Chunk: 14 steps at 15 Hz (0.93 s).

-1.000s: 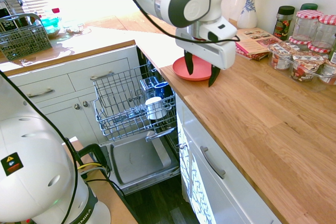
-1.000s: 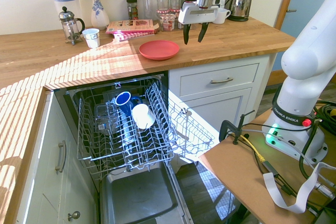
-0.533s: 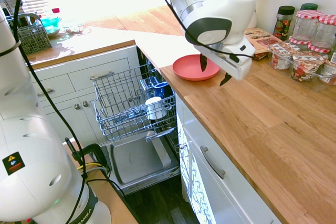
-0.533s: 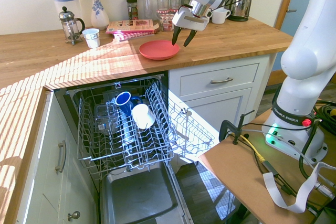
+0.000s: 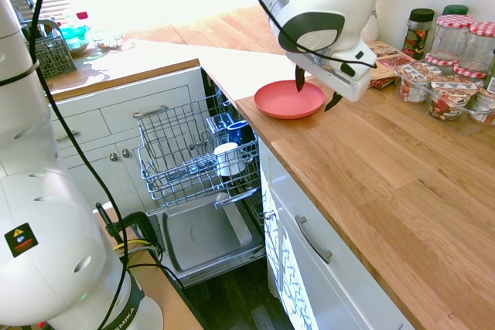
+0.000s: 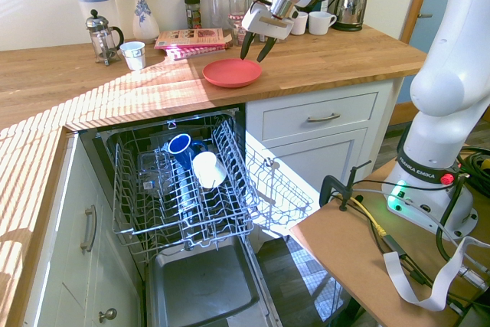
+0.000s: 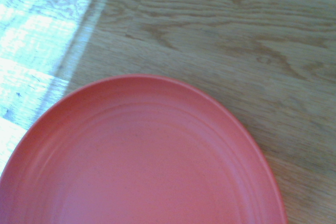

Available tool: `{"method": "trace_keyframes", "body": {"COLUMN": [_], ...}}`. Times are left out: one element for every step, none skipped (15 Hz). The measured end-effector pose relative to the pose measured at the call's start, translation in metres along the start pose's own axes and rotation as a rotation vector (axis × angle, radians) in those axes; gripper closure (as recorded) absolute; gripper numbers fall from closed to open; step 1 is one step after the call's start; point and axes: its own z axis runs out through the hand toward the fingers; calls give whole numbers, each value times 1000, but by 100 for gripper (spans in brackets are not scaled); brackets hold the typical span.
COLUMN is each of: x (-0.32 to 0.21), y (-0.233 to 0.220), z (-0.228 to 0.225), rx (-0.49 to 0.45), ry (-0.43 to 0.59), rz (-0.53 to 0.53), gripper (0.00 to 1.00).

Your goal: Put the plate in the dishwasher

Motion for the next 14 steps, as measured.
{"method": "trace_keyframes", "body": {"x": [1, 1, 1, 1, 2, 2, 2, 1, 0, -1, -2, -3, -4, -5], "y": [-3, -7, -10, -14, -16, -17, -18, -17, -17, -17, -17, -17, -17, -18], "z": [4, 7, 9, 11, 13, 14, 15, 17, 19, 23, 27, 29, 30, 30], "rx": [0, 0, -3, -6, -9, -12, -17, -24, -31, -38, -46, -51, -55, -62], "ry": [-3, -8, -15, -20, -23, -26, -31, -35, -38, -42, -47, -49, -49, -48], "rz": [-5, -10, -18, -27, -35, -39, -43, -48, -52, -55, -58, -60, -62, -65], "gripper": [100, 100, 100, 100, 100, 100, 100, 100, 100, 100, 100, 100, 100, 100]}}
